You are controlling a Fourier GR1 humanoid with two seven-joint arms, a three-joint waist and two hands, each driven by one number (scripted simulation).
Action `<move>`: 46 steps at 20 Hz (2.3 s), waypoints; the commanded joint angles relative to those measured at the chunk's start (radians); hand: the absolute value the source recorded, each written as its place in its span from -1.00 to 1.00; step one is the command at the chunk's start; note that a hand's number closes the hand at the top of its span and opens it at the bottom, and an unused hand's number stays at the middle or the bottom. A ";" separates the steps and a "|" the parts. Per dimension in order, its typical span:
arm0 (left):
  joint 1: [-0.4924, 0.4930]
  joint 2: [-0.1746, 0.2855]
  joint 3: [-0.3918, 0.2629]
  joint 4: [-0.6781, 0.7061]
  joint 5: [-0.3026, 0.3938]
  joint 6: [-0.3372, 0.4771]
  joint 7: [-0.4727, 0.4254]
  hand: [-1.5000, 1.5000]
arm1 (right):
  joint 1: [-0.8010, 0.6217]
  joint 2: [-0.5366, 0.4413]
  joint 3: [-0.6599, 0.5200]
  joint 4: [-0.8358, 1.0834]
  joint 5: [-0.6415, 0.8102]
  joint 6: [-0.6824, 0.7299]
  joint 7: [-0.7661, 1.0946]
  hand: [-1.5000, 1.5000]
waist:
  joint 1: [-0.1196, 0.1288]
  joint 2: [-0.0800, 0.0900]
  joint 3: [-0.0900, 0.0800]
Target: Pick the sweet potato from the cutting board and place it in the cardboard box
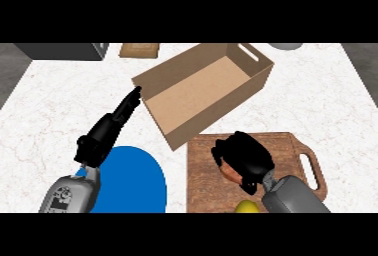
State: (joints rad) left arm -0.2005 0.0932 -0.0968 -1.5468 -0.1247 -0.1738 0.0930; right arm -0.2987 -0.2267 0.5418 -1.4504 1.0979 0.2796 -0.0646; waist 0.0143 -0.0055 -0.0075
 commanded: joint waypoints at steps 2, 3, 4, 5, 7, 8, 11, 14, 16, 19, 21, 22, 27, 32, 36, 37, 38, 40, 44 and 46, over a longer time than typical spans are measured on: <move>-0.009 -0.013 -0.008 -0.011 -0.012 0.010 0.041 0.00 | -0.003 -0.008 0.037 -0.025 0.025 -0.120 -0.150 1.00 | -0.012 0.005 0.008; 0.032 -0.019 -0.014 -0.028 -0.016 0.018 0.023 0.00 | 0.004 -0.023 0.025 -0.116 0.016 -0.102 -0.140 1.00 | -0.014 0.003 0.008; 0.022 -0.029 -0.022 -0.009 -0.038 0.037 0.015 0.00 | -0.016 -0.010 0.000 -0.073 0.038 -0.160 -0.141 1.00 | -0.013 0.005 0.008; 0.025 0.039 0.047 -0.027 0.035 -0.038 0.010 0.00 | 0.010 -0.033 0.002 -0.152 0.025 -0.126 -0.149 1.00 | -0.015 0.004 0.008; -0.011 -0.002 0.027 -0.025 0.011 0.003 0.039 0.00 | 0.037 -0.052 -0.016 -0.298 -0.014 -0.060 -0.144 1.00 | -0.022 0.002 0.007; 0.030 0.042 0.048 -0.005 0.016 -0.032 -0.020 0.00 | 0.046 -0.048 -0.042 -0.326 -0.029 -0.056 -0.133 1.00 | -0.020 0.003 0.007; 0.001 -0.002 0.015 -0.002 -0.021 0.010 0.013 0.00 | 0.073 -0.084 -0.091 -0.512 -0.111 0.089 -0.121 1.00 | -0.024 0.002 0.007; -0.030 0.001 0.035 0.016 0.006 -0.009 0.018 0.00 | 0.039 -0.110 -0.207 -0.615 -0.252 0.206 -0.148 1.00 | -0.024 0.003 0.007; 0.082 -0.013 -0.002 -0.032 -0.020 0.009 -0.019 0.00 | 0.009 -0.066 -0.251 -0.710 -0.352 0.302 -0.085 1.00 | -0.018 0.000 0.007; -0.001 0.010 0.034 0.031 -0.001 -0.021 -0.027 0.00 | 0.025 -0.002 -0.300 -0.774 -0.404 0.326 0.009 1.00 | -0.021 0.004 0.007; 0.025 -0.012 0.008 0.026 -0.036 0.012 -0.022 0.00 | 0.006 0.016 -0.372 -0.831 -0.466 0.378 0.089 1.00 | -0.021 0.003 0.007; -0.035 -0.019 0.022 0.051 -0.022 0.009 -0.014 0.00 | -0.016 0.029 -0.404 -0.854 -0.513 0.418 0.136 1.00 | -0.025 0.004 0.007; -0.004 -0.030 0.014 0.038 -0.030 0.009 -0.025 0.00 | -0.191 0.081 -0.448 -0.709 -0.521 0.428 0.283 1.00 | -0.011 0.005 0.007; 0.020 0.011 0.035 -0.015 0.007 -0.046 -0.025 0.00 | -0.390 0.130 -0.466 -0.634 -0.519 0.428 0.443 1.00 | -0.005 0.004 0.006; -0.058 -0.018 0.035 0.001 -0.005 -0.023 0.061 0.00 | -0.413 0.122 -0.502 -0.460 -0.482 0.322 0.313 1.00 | -0.007 0.007 0.007; 0.090 -0.020 -0.009 -0.008 -0.042 -0.018 -0.069 0.00 | -0.421 0.111 -0.516 -0.436 -0.503 0.340 0.301 1.00 | -0.004 0.006 0.007; 0.025 -0.025 0.012 -0.086 -0.006 -0.020 0.053 0.00 | -0.470 0.106 -0.525 -0.356 -0.488 0.323 0.288 1.00 | -0.001 0.006 0.007; -0.014 -0.020 0.038 0.020 -0.019 -0.011 -0.024 0.00 | -0.520 0.122 -0.506 -0.270 -0.454 0.262 0.243 1.00 | -0.004 0.008 0.007; 0.088 -0.022 -0.012 0.033 -0.072 -0.008 -0.103 0.00 | -0.589 0.167 -0.520 -0.215 -0.461 0.250 0.321 1.00 | -0.005 0.006 0.007; -0.004 -0.009 0.044 0.018 -0.011 -0.036 -0.017 0.00 | -0.634 0.162 -0.520 -0.098 -0.409 0.177 0.274 1.00 | -0.004 0.007 0.007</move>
State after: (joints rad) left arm -0.1920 0.0666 -0.0808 -1.5345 -0.1572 -0.1891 0.0729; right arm -0.8665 -0.0782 0.0258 -1.6732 0.6462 0.5268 0.2265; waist 0.0094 0.0012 -0.0006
